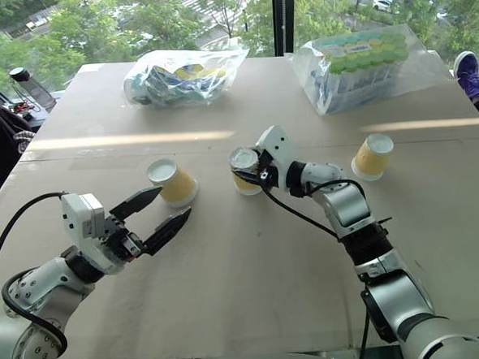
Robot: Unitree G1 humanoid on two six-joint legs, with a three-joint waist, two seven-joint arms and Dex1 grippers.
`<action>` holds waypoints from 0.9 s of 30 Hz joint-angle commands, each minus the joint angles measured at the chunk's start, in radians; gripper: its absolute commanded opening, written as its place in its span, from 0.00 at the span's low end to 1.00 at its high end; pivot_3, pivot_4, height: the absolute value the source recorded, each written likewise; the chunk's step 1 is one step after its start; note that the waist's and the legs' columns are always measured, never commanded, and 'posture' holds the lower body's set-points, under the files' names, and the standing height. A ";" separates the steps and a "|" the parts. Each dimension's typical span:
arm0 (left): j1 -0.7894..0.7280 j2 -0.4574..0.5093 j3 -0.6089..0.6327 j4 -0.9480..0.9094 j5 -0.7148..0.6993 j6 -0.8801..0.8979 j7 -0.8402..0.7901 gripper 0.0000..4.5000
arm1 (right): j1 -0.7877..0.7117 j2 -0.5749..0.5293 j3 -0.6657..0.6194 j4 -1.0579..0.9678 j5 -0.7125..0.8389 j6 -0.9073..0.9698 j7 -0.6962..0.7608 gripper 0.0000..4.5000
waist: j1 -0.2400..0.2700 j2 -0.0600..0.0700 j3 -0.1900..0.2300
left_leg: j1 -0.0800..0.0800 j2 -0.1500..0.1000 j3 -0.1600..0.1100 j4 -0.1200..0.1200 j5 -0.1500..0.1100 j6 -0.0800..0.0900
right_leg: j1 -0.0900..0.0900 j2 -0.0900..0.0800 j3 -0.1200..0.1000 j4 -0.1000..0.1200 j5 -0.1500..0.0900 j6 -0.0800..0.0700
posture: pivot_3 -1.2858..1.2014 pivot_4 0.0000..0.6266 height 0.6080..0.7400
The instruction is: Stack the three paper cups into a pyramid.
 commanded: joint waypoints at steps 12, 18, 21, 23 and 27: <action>-0.175 0.064 -0.169 -0.093 -0.065 0.117 -0.014 1.00 | 0.262 -0.257 -0.218 -0.440 0.062 -0.027 0.030 0.99 | 0.010 0.000 0.000 | -0.002 -0.001 -0.001 0.001 -0.002 0.004 | 0.001 -0.001 -0.002 -0.001 0.000 0.000 | 0.52 0.24 1.00; -0.354 0.023 -0.329 -0.069 -0.042 0.189 0.021 1.00 | 0.290 -0.326 -0.428 -0.324 -0.009 -0.063 -0.161 0.99 | -0.002 0.000 0.000 | 0.002 -0.002 0.001 0.001 -0.002 0.004 | 0.002 0.002 0.000 0.002 0.000 0.000 | 0.52 0.24 1.00; -0.406 0.004 -0.370 -0.038 -0.026 0.196 0.015 1.00 | 0.282 -0.324 -0.459 -0.264 -0.002 -0.054 -0.189 0.99 | -0.005 0.000 0.000 | 0.002 -0.001 0.001 0.001 -0.002 0.004 | 0.002 0.004 0.001 0.003 0.000 -0.001 | 0.52 0.24 1.00; -0.444 0.000 -0.381 -0.006 -0.008 0.193 0.010 1.00 | 0.274 -0.313 -0.464 -0.230 0.008 -0.038 -0.197 0.99 | -0.005 0.000 0.000 | 0.003 -0.001 0.001 0.001 -0.002 0.004 | 0.002 0.004 0.002 0.005 0.000 -0.001 | 0.52 0.24 1.00; -0.492 -0.003 -0.397 0.021 0.003 0.200 0.006 1.00 | 0.274 -0.279 -0.482 -0.195 0.045 -0.002 -0.220 0.99 | -0.003 0.000 0.000 | 0.003 -0.001 0.001 0.001 -0.002 0.004 | 0.002 0.005 0.001 0.006 0.000 -0.001 | 0.52 0.24 1.00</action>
